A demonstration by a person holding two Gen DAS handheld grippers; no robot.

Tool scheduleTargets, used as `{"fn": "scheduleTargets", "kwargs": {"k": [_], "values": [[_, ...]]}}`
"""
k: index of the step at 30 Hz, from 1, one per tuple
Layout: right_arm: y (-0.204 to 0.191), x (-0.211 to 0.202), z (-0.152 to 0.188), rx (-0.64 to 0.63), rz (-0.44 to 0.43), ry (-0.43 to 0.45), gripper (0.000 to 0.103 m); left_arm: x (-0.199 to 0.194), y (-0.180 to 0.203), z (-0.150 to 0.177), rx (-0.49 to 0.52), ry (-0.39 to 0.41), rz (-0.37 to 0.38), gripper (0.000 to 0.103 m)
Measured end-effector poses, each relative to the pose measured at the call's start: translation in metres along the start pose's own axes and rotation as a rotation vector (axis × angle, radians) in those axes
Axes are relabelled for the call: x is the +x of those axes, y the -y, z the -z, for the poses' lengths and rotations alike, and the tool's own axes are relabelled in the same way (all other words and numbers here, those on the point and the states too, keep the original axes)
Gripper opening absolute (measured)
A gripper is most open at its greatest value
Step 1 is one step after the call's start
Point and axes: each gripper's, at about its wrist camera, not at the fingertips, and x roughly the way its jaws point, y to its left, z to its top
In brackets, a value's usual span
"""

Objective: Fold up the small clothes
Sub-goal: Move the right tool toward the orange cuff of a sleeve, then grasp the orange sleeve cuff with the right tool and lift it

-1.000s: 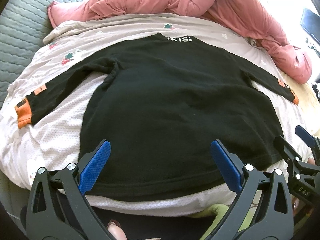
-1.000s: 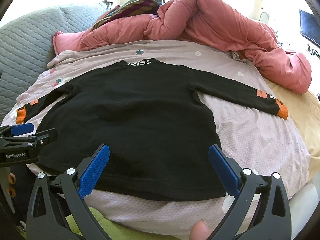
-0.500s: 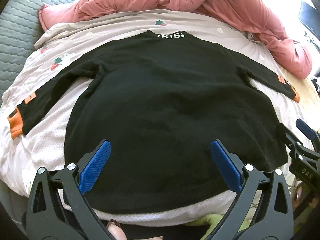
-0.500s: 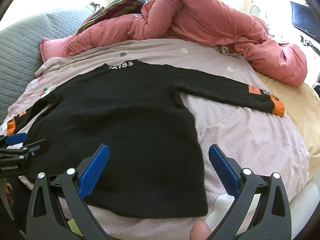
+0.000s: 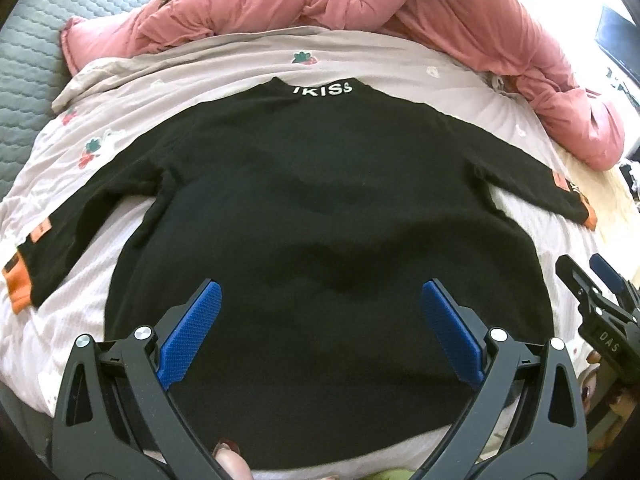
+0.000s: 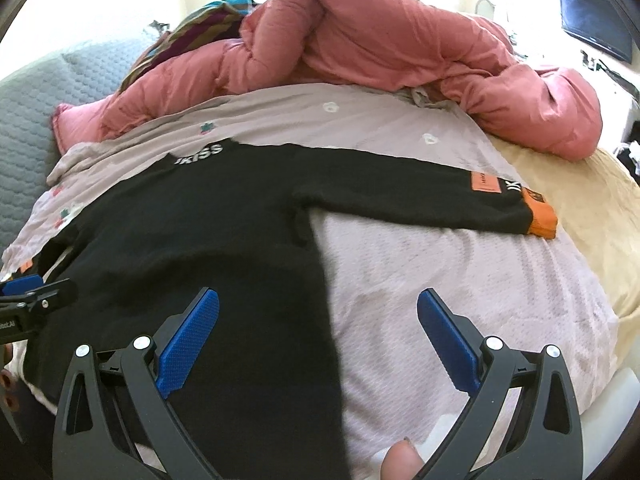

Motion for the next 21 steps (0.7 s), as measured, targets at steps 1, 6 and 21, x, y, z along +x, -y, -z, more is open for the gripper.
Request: {"fn": "scheduleTargets", "kwargs": {"k": [1,6,21], "values": [[0.005,0.002,-0.003,0.009,0.004,0.001,0.099,0.002,0.002,-0.004,0.003,0.000,0.000,0.094],[0.040,0.012,-0.016,0.078,0.058,0.018,0.099,0.015,0.017,-0.018,0.027,-0.011,-0.012,0.094],[0.153,0.045,-0.051,0.274,0.240,-0.010,0.099,0.040,0.037,-0.064,0.027,0.001,0.009,0.094]]}}
